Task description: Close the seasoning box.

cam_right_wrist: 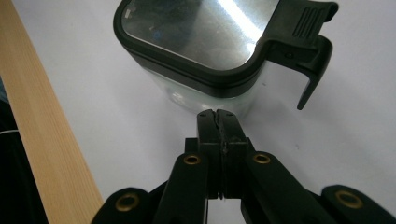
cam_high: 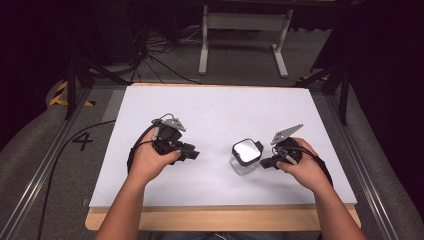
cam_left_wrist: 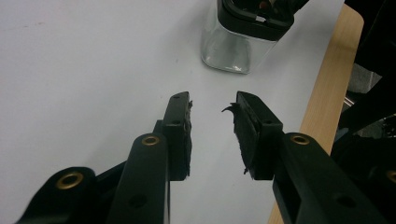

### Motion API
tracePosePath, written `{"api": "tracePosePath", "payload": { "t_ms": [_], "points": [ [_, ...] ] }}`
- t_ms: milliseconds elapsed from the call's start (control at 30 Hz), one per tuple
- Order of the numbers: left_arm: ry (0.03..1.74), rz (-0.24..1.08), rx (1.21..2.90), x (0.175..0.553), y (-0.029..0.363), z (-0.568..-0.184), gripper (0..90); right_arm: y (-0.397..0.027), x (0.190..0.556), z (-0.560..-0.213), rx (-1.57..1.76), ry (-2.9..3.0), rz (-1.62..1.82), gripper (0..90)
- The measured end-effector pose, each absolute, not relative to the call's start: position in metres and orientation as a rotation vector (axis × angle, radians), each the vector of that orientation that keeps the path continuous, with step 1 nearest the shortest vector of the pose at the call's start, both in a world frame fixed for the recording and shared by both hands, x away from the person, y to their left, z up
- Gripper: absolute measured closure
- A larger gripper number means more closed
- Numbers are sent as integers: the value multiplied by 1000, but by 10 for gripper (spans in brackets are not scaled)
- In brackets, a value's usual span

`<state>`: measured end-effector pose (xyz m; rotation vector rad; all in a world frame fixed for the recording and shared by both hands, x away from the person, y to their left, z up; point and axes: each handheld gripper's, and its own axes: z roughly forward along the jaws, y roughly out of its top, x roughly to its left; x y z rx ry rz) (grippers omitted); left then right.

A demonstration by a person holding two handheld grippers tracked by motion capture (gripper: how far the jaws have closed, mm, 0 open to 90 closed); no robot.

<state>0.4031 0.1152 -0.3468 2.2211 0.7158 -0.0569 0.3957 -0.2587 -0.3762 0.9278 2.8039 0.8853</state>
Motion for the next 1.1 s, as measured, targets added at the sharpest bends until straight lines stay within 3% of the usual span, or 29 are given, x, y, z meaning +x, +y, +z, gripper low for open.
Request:
{"api": "tracePosePath", "payload": {
  "t_ms": [1100],
  "points": [
    [841, -5, 2189, 377, 154, -351, 665, -258, 444, -389, 1054, 2631, 965, 900]
  ]
}}
